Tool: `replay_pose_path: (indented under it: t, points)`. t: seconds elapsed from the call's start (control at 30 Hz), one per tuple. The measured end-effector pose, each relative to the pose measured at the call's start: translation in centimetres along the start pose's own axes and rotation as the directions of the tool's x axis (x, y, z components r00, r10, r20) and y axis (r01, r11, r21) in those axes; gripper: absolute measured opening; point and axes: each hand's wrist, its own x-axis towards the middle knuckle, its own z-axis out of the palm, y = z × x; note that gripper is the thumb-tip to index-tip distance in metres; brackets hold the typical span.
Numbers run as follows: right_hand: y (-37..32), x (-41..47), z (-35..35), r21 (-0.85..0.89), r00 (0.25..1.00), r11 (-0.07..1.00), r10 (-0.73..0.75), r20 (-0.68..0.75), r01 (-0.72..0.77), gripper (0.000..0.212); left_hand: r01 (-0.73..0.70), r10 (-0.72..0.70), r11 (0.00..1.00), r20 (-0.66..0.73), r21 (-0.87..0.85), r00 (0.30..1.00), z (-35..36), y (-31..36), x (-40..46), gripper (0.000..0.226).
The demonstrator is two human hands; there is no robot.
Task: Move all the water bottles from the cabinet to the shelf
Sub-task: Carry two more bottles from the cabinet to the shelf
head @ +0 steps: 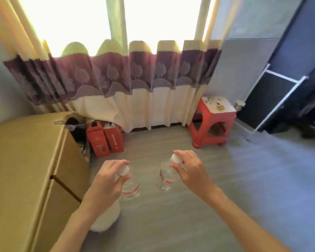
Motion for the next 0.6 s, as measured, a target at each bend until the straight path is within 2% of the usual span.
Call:
replay_pose_path:
  t: [0.13, 0.27, 0.43, 0.6]
  points:
    - [7.2, -5.5, -9.2, -0.077, 0.983, 0.985, 0.146, -0.110, -0.155, 0.038, -0.081, 0.096, 0.989, 0.112, -0.127, 0.989, 8.6, 9.3, 3.2, 0.037]
    - [13.7, -11.5, -17.1, -0.121, 0.912, 0.920, 0.338, -0.233, -0.372, 0.045, -0.177, 0.237, 0.955, 0.253, -0.237, 0.938, 17.1, 17.6, 6.6, 0.036]
    - [21.3, -17.9, -25.3, -0.125, 0.749, 0.779, 0.526, -0.403, -0.615, 0.045, -0.268, 0.397, 0.898, 0.381, -0.349, 0.835, 27.6, 28.4, 11.3, 0.035]
    - [29.0, -22.3, -32.7, -0.081, 0.573, 0.643, 0.610, -0.547, -0.761, 0.036, -0.373, 0.548, 0.829, 0.477, -0.416, 0.687, 38.5, 38.4, 16.5, 0.036]
